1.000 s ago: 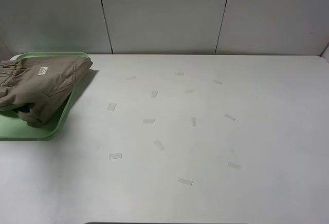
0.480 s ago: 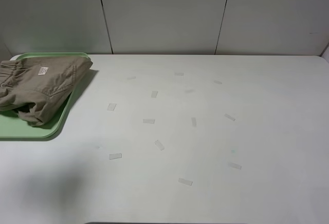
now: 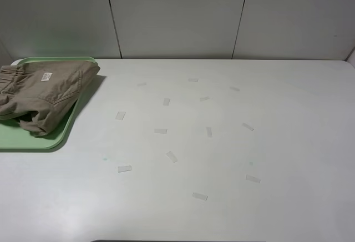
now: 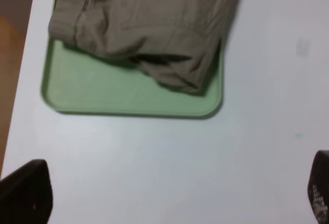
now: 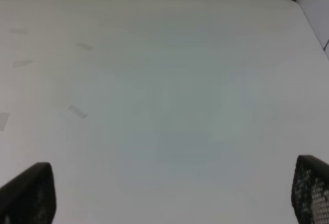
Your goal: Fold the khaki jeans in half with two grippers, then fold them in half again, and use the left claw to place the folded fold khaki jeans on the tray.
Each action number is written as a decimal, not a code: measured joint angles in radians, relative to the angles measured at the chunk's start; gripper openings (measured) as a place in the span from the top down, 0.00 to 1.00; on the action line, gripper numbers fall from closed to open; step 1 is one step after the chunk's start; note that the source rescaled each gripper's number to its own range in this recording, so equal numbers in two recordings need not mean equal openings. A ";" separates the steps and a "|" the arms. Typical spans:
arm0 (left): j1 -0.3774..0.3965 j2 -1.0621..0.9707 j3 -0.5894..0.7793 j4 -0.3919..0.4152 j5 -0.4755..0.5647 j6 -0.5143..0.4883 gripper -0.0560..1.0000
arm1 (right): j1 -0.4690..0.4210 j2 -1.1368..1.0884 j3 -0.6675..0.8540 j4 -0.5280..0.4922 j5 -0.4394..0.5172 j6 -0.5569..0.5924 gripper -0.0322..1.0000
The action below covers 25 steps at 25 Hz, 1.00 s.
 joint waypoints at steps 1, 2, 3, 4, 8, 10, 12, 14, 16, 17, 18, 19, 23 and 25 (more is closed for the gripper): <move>0.000 -0.067 0.030 -0.018 0.000 0.004 0.00 | 0.000 0.000 0.000 0.000 0.000 0.000 0.00; 0.000 -0.112 0.049 -0.029 0.001 0.007 0.00 | 0.000 0.000 0.000 0.000 0.000 0.000 0.00; 0.000 -0.145 0.069 -0.041 0.001 0.009 0.00 | 0.000 0.000 0.000 0.000 0.000 0.000 0.00; 0.000 -0.177 0.087 -0.050 0.001 0.011 0.00 | 0.000 0.000 0.000 0.000 0.000 0.000 0.00; -0.033 -0.315 0.168 -0.075 0.001 0.015 0.00 | 0.000 0.000 0.000 0.000 0.000 0.000 0.00; -0.082 -0.366 0.208 -0.075 0.001 0.015 0.00 | 0.000 0.000 0.000 0.000 0.000 0.000 0.00; -0.143 -0.415 0.257 -0.070 0.001 0.011 0.00 | 0.000 0.000 0.000 0.000 0.000 0.000 0.00; -0.194 -0.459 0.308 -0.052 -0.003 -0.002 0.00 | 0.000 0.000 0.000 0.000 0.000 0.000 0.00; -0.236 -0.506 0.361 -0.026 -0.012 -0.016 0.00 | 0.000 0.000 0.000 0.000 0.000 0.000 0.00; -0.256 -0.530 0.386 -0.016 -0.026 -0.025 0.00 | 0.000 0.000 0.000 0.000 0.000 0.000 0.00; -0.272 -0.549 0.419 -0.006 -0.046 -0.041 0.00 | 0.000 0.000 0.000 0.000 0.000 0.000 0.00; -0.287 -0.574 0.445 -0.001 -0.061 -0.060 0.00 | 0.000 0.000 0.000 0.000 0.000 0.000 0.00; -0.314 -0.665 0.522 0.003 -0.085 -0.115 0.00 | 0.000 0.000 0.000 0.000 0.000 0.000 0.00; -0.315 -0.703 0.525 0.014 -0.095 -0.121 0.00 | 0.000 0.000 0.000 0.000 0.000 0.000 0.00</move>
